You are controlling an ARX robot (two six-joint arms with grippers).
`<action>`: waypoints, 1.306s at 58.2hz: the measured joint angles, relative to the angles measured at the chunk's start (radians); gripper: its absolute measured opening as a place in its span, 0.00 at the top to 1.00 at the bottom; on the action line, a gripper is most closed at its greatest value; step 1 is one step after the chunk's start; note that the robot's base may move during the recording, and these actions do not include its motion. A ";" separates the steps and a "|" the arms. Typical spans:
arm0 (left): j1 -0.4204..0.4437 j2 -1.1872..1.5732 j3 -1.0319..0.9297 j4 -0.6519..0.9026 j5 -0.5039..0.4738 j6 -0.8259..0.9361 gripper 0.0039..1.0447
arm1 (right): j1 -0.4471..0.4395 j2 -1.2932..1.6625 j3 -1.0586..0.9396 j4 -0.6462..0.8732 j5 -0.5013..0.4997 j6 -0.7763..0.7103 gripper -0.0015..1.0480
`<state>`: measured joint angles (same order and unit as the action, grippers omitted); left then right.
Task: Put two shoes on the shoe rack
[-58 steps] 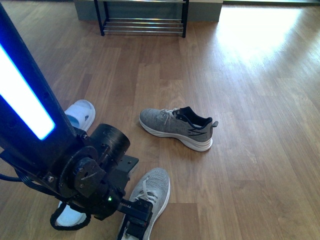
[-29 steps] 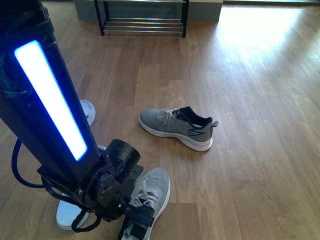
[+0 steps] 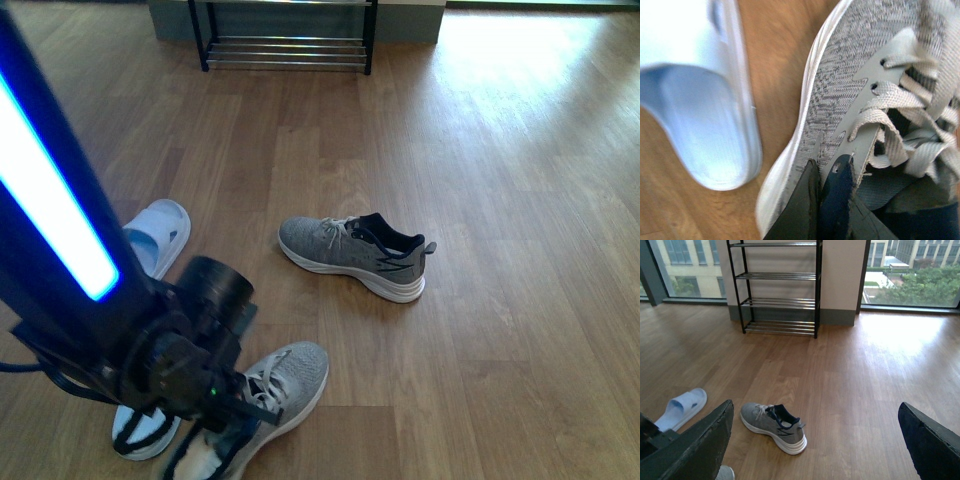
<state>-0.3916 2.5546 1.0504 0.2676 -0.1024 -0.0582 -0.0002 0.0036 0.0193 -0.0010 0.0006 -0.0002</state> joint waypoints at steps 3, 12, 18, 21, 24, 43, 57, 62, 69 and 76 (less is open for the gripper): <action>0.029 -0.087 -0.054 0.020 -0.018 -0.013 0.99 | 0.000 0.000 0.000 0.000 0.000 0.000 0.09; 0.114 -0.447 -0.248 0.046 -0.062 -0.037 0.99 | 0.000 0.000 0.000 0.000 0.000 0.000 0.09; 0.144 -0.685 -0.362 0.011 -0.098 -0.044 0.99 | 0.000 0.000 0.000 0.000 0.000 0.000 0.09; 0.161 -0.811 -0.422 -0.013 -0.120 -0.048 0.99 | 0.000 0.000 0.000 0.000 0.000 0.000 0.09; 0.177 -0.909 -0.462 -0.052 -0.124 -0.060 0.99 | 0.000 0.000 0.000 0.000 0.000 0.000 0.09; 0.192 -1.726 -0.680 -0.470 -0.343 -0.092 0.99 | 0.000 0.000 0.000 0.000 0.000 0.000 0.09; 0.006 -2.105 -0.824 -0.454 -0.765 0.064 0.99 | 0.000 0.000 0.000 0.000 0.000 0.000 0.09; -0.006 -2.182 -0.843 -0.417 -0.879 0.118 0.99 | 0.000 0.000 0.000 0.000 0.000 0.000 0.09; -0.009 -2.198 -0.843 -0.414 -0.891 0.144 0.99 | 0.000 0.000 0.000 0.000 0.000 0.000 0.09; -0.011 -2.200 -0.845 -0.414 -0.890 0.154 0.99 | 0.000 0.000 0.000 0.000 0.000 0.000 0.09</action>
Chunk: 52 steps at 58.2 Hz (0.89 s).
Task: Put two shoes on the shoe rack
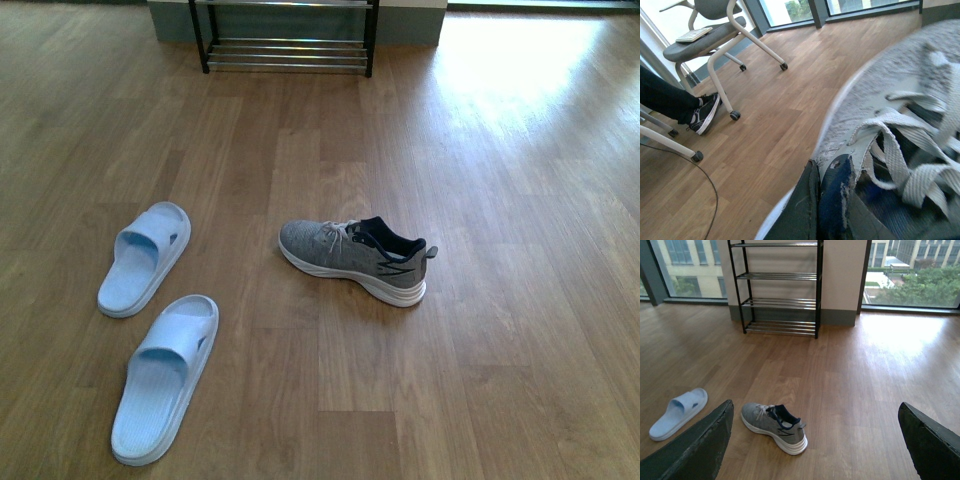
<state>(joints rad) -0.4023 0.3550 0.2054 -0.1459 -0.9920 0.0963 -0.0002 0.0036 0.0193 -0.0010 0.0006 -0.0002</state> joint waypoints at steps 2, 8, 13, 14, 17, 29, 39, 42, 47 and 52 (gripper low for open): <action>0.000 0.000 0.000 0.000 0.003 0.002 0.99 | 0.000 0.000 0.000 0.000 0.000 0.000 0.09; -0.005 0.000 -0.003 0.000 0.019 0.009 0.99 | 0.000 0.000 0.000 0.000 0.000 0.000 0.09; -0.005 0.000 -0.003 0.000 0.013 0.010 0.99 | 0.000 0.000 0.000 0.000 0.000 0.000 0.09; -0.005 0.000 -0.003 0.000 0.013 0.010 0.99 | 0.000 0.000 0.000 0.000 0.000 0.000 0.09; -0.005 0.001 -0.003 0.000 0.011 0.011 0.99 | 0.000 0.000 0.000 0.000 -0.001 0.000 0.09; -0.005 0.000 -0.004 0.000 0.009 0.012 0.99 | 0.000 0.000 0.000 0.000 -0.001 0.000 0.09; -0.005 0.001 -0.005 0.000 0.015 0.012 0.99 | 0.000 0.000 0.000 0.000 0.000 0.000 0.09; -0.005 0.002 -0.005 0.000 0.016 0.012 0.99 | 0.000 0.000 0.000 0.000 0.000 0.000 0.09; -0.005 0.001 -0.005 0.000 0.016 0.012 0.99 | 0.000 0.000 0.000 0.000 0.002 0.000 0.09; -0.005 0.002 -0.005 0.000 0.023 0.012 0.99 | 0.000 0.000 0.000 0.000 0.003 0.000 0.09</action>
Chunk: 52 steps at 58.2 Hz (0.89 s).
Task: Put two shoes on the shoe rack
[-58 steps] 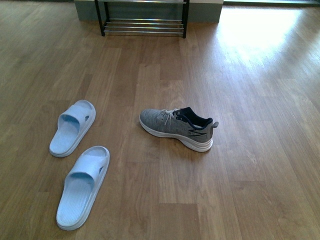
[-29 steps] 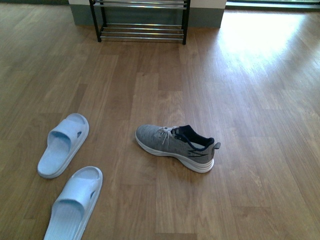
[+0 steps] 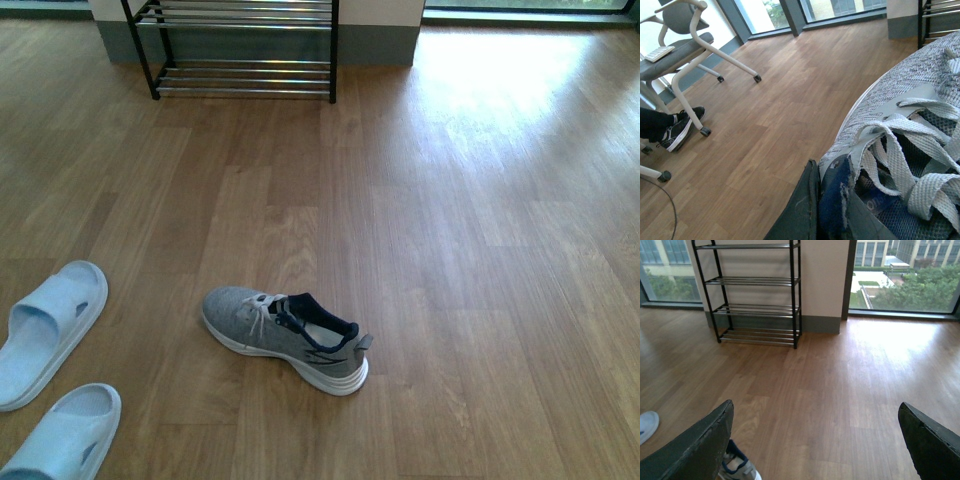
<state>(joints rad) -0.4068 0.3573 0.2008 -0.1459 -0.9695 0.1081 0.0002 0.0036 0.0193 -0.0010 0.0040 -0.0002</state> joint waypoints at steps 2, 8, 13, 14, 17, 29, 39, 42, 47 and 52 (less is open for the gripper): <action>0.000 0.000 0.000 0.000 0.000 0.000 0.99 | 0.000 0.000 0.000 0.000 0.000 0.000 0.09; 0.000 0.000 0.000 0.000 -0.004 0.000 0.99 | 0.000 0.000 0.000 0.000 0.000 0.000 0.09; 0.000 0.000 0.000 0.000 -0.005 0.000 0.99 | 0.000 0.000 0.000 0.000 -0.001 0.000 0.09; 0.000 0.000 0.000 0.000 -0.005 0.000 0.99 | 0.000 0.000 0.000 0.000 -0.001 0.000 0.09; 0.000 0.000 0.000 0.000 -0.004 0.000 0.99 | 0.000 0.000 0.000 0.000 -0.001 0.000 0.09; 0.000 0.000 0.000 0.000 -0.008 0.000 0.99 | 0.000 0.000 0.000 0.000 -0.006 0.000 0.09; 0.001 0.000 0.000 0.000 -0.015 0.000 0.99 | 0.000 0.000 0.000 0.000 -0.006 0.000 0.09; 0.000 0.000 0.000 0.000 -0.014 0.000 0.99 | 0.000 0.000 0.000 0.000 -0.005 0.000 0.09; 0.000 0.002 0.000 0.000 -0.002 0.000 0.99 | 0.000 0.000 0.000 0.000 -0.001 0.000 0.09; 0.000 0.002 0.000 0.000 0.002 0.000 0.99 | 0.000 0.000 0.000 0.000 0.000 0.000 0.09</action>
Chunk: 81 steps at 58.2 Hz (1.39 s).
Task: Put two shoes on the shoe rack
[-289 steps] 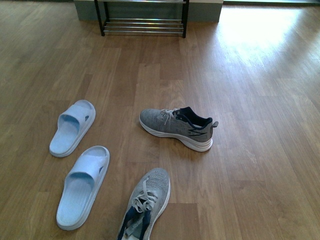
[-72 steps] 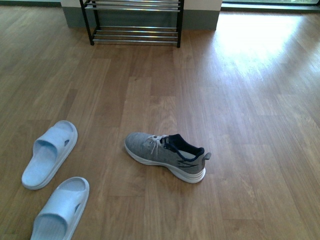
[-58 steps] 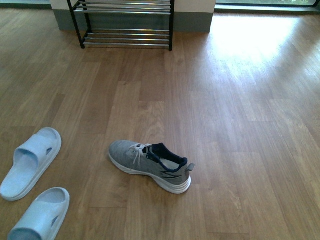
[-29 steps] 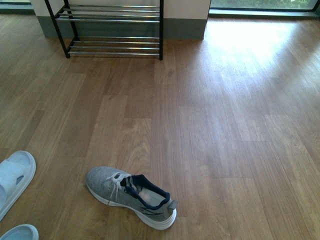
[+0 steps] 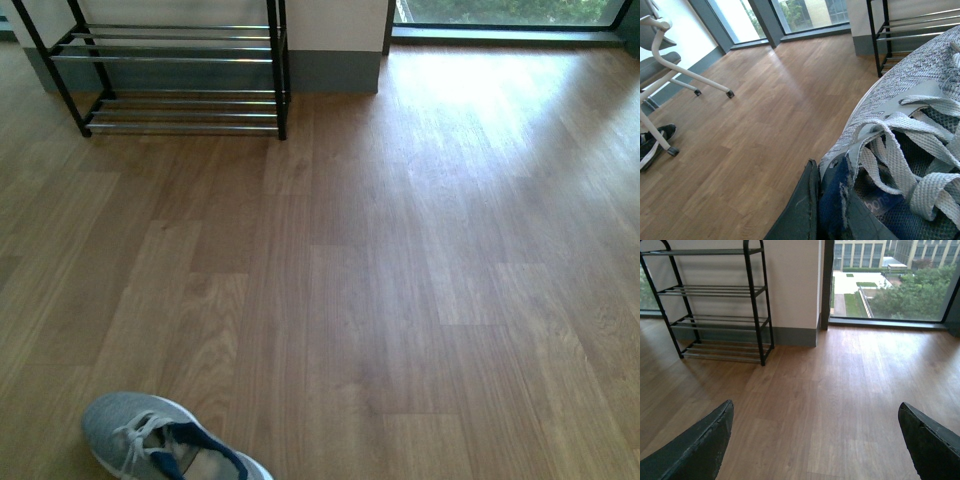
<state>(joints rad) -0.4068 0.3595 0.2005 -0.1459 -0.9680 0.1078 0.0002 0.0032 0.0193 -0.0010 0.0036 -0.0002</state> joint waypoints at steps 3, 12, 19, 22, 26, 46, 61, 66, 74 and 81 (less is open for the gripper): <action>0.000 0.000 0.000 0.000 -0.002 0.000 0.99 | 0.000 0.001 0.000 0.000 0.000 0.000 0.09; -0.001 0.000 0.000 0.000 0.000 0.000 0.99 | 0.000 0.000 0.000 0.000 0.001 0.000 0.09; -0.001 0.000 -0.001 0.000 -0.003 0.000 0.99 | 0.000 0.001 0.000 0.000 0.000 0.000 0.09; -0.001 0.000 -0.001 0.000 -0.003 0.000 0.99 | 0.000 0.001 0.000 0.000 0.000 0.000 0.09; -0.001 0.001 -0.001 0.000 -0.002 0.000 0.99 | 0.000 0.002 0.000 0.000 0.000 0.000 0.09; 0.000 0.000 -0.001 0.000 -0.017 0.000 0.99 | 0.000 0.002 0.000 0.000 -0.007 0.000 0.09; 0.000 0.000 -0.001 0.000 -0.011 0.000 0.99 | 0.000 0.002 0.000 0.000 -0.006 0.000 0.09; 0.000 -0.001 -0.001 0.000 -0.012 0.000 0.99 | 0.000 0.001 0.000 0.000 -0.005 0.000 0.09; 0.000 -0.001 -0.001 0.000 -0.011 0.000 0.99 | 0.000 0.001 0.000 0.000 -0.004 0.000 0.09; 0.000 -0.001 -0.001 0.000 -0.011 0.000 0.99 | 0.000 0.001 0.000 0.000 -0.004 0.000 0.09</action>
<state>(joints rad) -0.4068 0.3584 0.1997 -0.1459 -0.9794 0.1081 -0.0002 0.0040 0.0193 -0.0010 -0.0006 -0.0002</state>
